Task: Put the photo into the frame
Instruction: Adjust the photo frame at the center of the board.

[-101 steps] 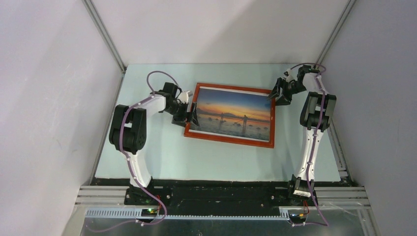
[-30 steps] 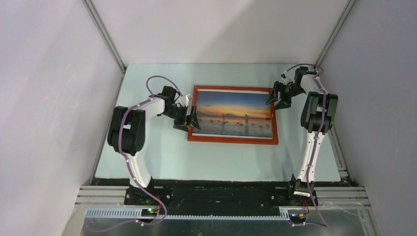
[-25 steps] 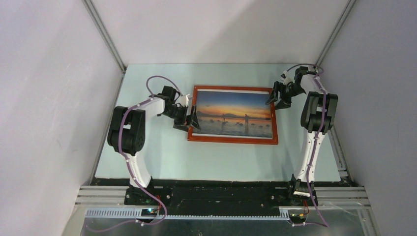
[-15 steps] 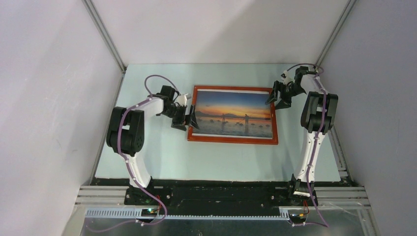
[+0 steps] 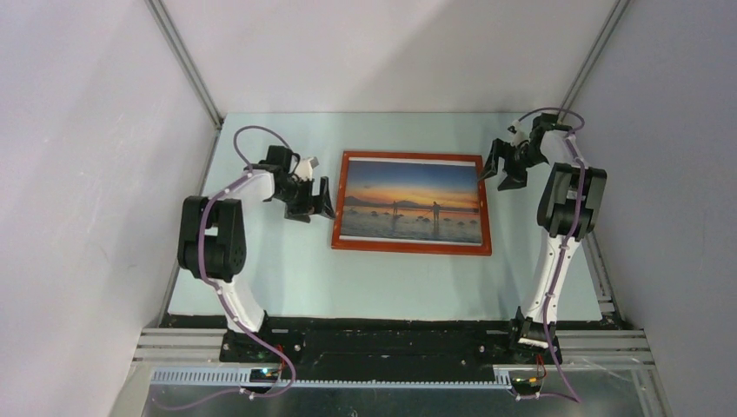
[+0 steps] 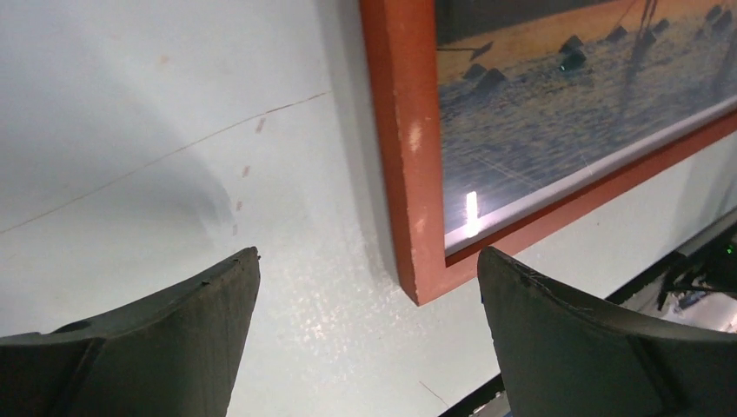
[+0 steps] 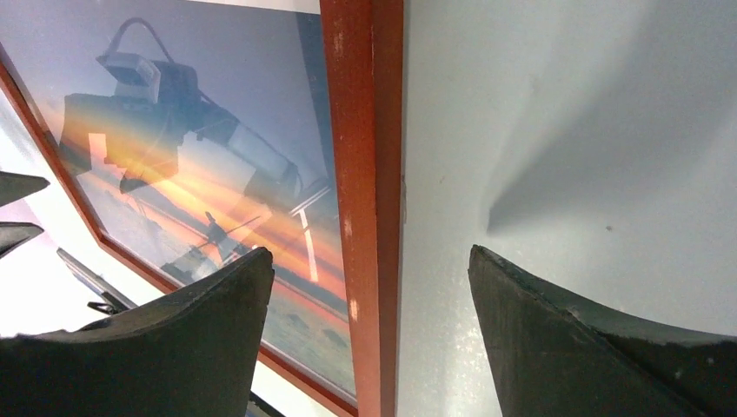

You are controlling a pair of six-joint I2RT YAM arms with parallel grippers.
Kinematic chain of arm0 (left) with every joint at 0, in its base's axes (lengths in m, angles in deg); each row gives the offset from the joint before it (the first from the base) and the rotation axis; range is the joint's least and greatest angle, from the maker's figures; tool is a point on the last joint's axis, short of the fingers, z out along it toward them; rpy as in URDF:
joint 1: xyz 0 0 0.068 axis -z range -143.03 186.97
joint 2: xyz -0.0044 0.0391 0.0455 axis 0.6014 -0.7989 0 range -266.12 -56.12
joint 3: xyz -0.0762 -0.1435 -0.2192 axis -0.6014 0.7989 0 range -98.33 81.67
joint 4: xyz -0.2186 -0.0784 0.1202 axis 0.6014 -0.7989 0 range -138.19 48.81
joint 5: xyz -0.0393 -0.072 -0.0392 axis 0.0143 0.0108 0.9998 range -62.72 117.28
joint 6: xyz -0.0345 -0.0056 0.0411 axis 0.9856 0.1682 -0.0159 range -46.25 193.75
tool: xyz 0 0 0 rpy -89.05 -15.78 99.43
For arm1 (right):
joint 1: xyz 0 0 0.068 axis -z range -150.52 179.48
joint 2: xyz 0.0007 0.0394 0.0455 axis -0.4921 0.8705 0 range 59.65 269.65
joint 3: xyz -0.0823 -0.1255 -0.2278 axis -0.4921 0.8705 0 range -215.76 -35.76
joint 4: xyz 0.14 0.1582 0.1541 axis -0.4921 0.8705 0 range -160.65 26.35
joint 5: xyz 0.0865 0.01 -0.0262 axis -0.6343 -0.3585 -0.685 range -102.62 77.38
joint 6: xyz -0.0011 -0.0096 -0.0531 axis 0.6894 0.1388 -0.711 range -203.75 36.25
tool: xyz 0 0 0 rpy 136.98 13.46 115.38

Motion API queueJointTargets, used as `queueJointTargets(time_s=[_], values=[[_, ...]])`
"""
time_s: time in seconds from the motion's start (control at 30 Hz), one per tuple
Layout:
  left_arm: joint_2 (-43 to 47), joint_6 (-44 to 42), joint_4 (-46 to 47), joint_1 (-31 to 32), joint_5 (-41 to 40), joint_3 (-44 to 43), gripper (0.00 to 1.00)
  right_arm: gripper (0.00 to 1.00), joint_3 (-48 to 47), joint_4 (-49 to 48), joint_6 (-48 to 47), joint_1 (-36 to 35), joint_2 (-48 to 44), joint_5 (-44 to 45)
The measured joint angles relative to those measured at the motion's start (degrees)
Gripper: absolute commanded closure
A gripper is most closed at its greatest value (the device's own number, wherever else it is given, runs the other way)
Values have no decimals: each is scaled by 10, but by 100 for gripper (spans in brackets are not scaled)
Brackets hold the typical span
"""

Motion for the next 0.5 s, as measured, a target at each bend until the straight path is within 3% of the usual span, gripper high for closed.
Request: queueJointTargets(time_s=[0.5], values=[[106, 3, -1, -15, -122, -4, 0, 3, 37, -17, -6, 10, -94, 34]])
